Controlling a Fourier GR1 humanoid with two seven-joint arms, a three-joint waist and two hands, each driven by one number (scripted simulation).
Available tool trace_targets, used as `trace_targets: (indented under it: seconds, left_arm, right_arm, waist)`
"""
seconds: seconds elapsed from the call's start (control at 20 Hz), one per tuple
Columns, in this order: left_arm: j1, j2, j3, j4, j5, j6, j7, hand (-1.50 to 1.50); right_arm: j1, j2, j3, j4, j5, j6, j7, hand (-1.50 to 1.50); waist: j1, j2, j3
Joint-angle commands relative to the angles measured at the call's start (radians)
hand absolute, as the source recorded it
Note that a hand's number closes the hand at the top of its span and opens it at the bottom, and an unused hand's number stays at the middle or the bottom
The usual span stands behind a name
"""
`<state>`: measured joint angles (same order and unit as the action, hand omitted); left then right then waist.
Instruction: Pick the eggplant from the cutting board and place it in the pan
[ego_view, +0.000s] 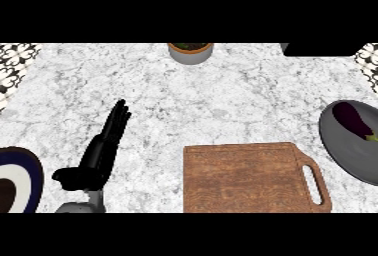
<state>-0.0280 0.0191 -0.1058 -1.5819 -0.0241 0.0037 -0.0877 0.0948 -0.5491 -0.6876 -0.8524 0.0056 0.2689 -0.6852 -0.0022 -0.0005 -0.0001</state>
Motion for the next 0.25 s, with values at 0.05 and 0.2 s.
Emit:
trace_targets:
  seconds: [0.05, 0.2]
  left_arm:
    - [0.054, 0.018, 0.009, 0.058, -0.003, -0.034, -0.099, 0.0]
    - [-0.036, -0.004, 0.0, 0.027, -0.018, 0.002, -0.001, 0.0]
  right_arm:
    - [0.034, -0.024, -0.014, -0.059, -0.012, -0.019, 0.018, -1.5]
    - [0.045, 0.006, 0.006, -0.093, 0.038, -0.106, 0.008, -1.5]
  waist:
    - [0.0, 0.0, 0.0]
    - [-0.001, 0.0, 0.0]
